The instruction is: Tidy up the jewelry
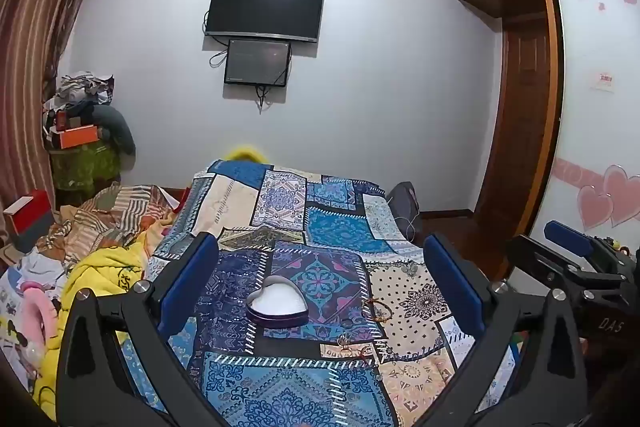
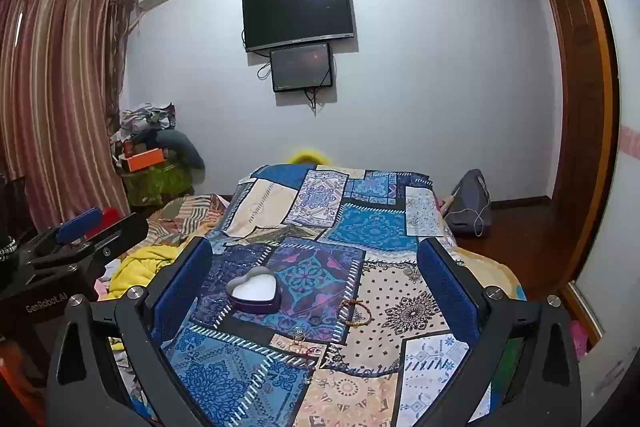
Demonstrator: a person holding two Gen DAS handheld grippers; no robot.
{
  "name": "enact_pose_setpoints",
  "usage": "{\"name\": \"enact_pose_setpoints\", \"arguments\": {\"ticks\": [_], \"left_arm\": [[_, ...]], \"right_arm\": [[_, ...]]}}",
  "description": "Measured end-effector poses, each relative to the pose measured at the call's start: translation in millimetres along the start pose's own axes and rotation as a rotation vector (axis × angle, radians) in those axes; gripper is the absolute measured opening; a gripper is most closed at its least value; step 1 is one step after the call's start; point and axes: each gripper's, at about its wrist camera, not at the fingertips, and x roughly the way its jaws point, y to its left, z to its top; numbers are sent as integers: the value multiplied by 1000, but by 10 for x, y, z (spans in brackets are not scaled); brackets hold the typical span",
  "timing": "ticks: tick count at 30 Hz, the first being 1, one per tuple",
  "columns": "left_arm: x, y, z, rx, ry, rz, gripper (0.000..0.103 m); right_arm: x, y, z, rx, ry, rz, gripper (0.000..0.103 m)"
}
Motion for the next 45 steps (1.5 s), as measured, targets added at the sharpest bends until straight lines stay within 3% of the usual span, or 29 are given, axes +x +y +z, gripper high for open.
{"name": "enact_pose_setpoints", "arguments": {"ticks": [45], "left_arm": [[-4,-8,-11,27,-5,12,103]], "right_arm": [[8,35,-19,-6,9,9,102]]}}
